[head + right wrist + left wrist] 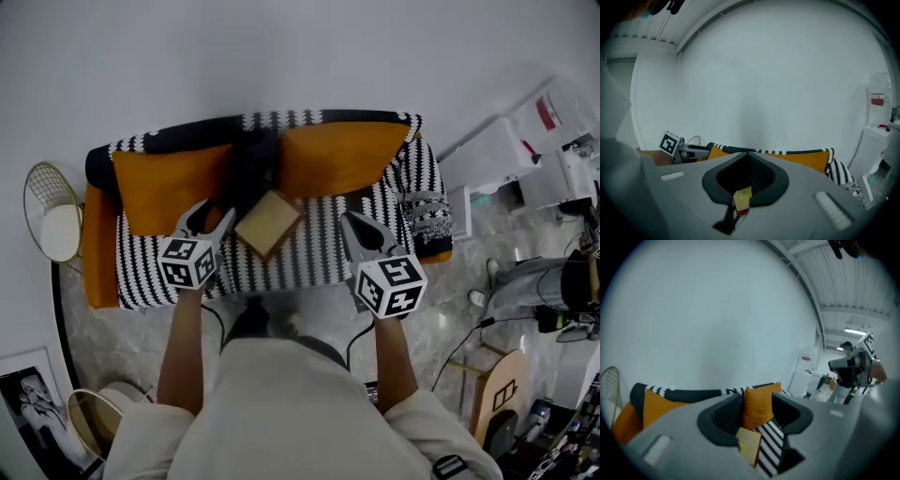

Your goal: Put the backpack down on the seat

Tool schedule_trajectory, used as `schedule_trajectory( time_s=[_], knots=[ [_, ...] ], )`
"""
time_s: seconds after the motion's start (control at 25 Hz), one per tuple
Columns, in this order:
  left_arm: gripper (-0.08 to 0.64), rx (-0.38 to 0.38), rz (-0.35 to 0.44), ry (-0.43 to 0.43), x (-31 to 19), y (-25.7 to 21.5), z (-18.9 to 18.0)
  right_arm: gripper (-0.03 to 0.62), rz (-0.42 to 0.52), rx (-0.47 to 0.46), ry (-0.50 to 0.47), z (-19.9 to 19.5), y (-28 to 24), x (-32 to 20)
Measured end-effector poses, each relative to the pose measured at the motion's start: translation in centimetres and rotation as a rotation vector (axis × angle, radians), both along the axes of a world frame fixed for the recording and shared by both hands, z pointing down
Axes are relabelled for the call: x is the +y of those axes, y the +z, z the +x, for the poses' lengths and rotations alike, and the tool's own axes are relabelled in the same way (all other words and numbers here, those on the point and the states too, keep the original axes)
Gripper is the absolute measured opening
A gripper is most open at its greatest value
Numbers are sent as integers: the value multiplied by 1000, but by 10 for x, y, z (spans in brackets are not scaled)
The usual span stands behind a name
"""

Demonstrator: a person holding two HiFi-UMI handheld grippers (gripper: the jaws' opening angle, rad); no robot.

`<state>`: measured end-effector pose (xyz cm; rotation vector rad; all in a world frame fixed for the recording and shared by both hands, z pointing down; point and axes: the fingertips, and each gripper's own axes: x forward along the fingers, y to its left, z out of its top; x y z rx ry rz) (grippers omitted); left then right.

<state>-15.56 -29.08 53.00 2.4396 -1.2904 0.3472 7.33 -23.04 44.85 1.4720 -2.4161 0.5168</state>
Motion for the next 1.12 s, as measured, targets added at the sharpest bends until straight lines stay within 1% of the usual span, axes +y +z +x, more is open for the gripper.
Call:
schedule_trajectory(
  time_s=[0.16, 0.4, 0.52, 0.68, 0.76, 0.88, 1.0, 1.04, 1.12],
  knots=[
    [213, 4, 44, 14, 28, -22, 7, 6, 37, -1, -4, 7, -15, 26],
    [181, -19, 129, 23, 69, -57, 24, 5, 79, 16, -19, 23, -33, 55],
    [115, -5, 179, -2, 90, -80, 26, 6, 97, 13, -16, 27, -43, 69],
    [78, 38, 240, -30, 117, -107, 26, 6, 123, 8, -33, 24, -53, 88],
    [5, 37, 279, -35, 132, -120, 28, 6, 135, 7, -46, 22, -58, 97],
    [4, 30, 336, -16, 154, -142, 35, 6, 156, 22, -68, 17, -69, 108],
    [3, 39, 388, -24, 171, -166, 35, 6, 194, 72, -104, 9, -84, 116],
    [3, 32, 393, -30, 175, -171, 34, 5, 206, 91, -116, 7, -87, 118],
    [3, -17, 376, -35, 183, -174, 33, 5, 225, 107, -136, 3, -92, 123]
  ],
)
